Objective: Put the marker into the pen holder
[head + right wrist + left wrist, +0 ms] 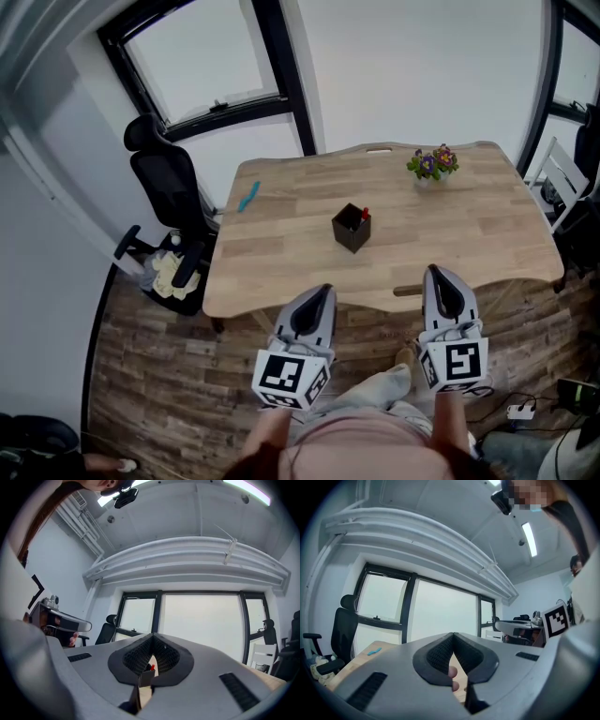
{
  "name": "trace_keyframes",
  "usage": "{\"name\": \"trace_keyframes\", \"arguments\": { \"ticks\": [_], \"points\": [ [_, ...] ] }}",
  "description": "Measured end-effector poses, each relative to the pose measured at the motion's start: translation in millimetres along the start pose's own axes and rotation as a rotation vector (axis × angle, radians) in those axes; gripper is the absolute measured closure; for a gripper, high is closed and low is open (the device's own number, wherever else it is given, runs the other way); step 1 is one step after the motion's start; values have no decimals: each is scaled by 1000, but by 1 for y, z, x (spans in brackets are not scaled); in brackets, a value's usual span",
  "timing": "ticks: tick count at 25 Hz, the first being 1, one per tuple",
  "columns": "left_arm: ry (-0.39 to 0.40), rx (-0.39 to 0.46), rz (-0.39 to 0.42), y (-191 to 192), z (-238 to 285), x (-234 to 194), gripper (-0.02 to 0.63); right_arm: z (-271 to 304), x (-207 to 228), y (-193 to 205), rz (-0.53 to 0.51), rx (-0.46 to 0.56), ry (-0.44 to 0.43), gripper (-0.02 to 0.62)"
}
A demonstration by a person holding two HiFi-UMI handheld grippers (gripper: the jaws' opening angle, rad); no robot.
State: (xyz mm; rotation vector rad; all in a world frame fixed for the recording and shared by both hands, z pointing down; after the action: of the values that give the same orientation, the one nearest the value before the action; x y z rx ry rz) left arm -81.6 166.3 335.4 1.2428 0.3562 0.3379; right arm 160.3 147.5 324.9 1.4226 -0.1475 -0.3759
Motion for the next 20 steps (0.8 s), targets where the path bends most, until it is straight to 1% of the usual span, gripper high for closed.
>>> {"name": "trace_keyframes", "arguments": {
  "ticks": [5, 12, 15, 20],
  "points": [
    [9, -4, -6, 3, 0, 7, 604, -1, -1, 1, -7, -17, -2, 595],
    [14, -21, -2, 7, 7, 5, 604, 4, -3, 7, -4, -38, -11, 595],
    [22, -24, 4, 7, 12, 9, 604, 5, -3, 6, -12, -29, -19, 595],
    [34, -34, 10, 4, 20, 11, 604, 4, 3, 7, 4, -25, -12, 595]
  ]
}}
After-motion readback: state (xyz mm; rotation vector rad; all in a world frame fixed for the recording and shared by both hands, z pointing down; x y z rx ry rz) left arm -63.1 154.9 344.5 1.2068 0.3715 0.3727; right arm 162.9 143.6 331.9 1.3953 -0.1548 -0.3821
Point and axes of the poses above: the fingertips, and each gripper's own axes: z forward along the fingers, x to its right, y out of its underside, the point moved 9 cm from there along -z, backward along the fingers, and after that the axes turned 15 degrees about -x, right-handed, at the moved point
